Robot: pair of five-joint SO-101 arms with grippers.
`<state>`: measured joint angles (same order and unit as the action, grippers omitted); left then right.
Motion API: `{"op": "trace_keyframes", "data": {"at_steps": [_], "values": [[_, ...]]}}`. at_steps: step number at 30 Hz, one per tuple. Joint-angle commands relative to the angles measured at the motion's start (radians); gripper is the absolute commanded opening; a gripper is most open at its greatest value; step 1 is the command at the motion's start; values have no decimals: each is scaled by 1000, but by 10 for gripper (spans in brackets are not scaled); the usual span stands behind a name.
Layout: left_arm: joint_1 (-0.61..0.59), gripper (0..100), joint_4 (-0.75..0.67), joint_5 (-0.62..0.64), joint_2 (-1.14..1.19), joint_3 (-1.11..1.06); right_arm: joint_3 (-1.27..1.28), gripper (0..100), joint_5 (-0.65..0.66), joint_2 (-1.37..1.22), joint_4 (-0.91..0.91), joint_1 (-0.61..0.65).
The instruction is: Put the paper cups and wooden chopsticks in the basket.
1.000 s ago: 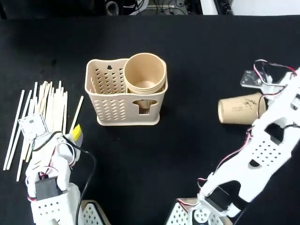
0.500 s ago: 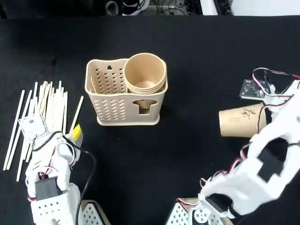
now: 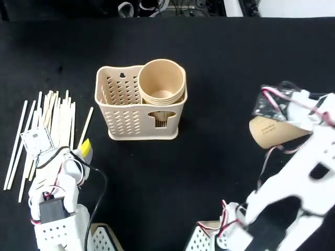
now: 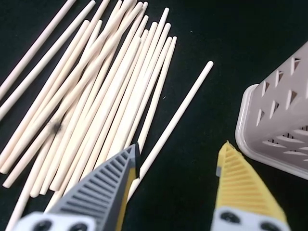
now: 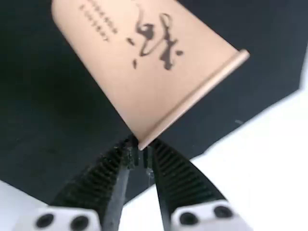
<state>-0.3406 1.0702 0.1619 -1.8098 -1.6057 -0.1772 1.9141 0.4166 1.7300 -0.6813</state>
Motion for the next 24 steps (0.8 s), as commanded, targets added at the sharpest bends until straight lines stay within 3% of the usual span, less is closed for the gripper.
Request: {"op": "trace_keyframes", "data": {"at_steps": [1,12,17,24], "values": [[10,266,-14,-9,-6,4,-25,13,-15,143,29,49],[10,266,-11,-9,-6,4,-295,13,-126,248,29,137],[10,266,-11,-9,-6,4,-412,13,-242,246,21,242],[10,266,-11,-9,-6,4,-406,13,-269,245,-21,376]]}}
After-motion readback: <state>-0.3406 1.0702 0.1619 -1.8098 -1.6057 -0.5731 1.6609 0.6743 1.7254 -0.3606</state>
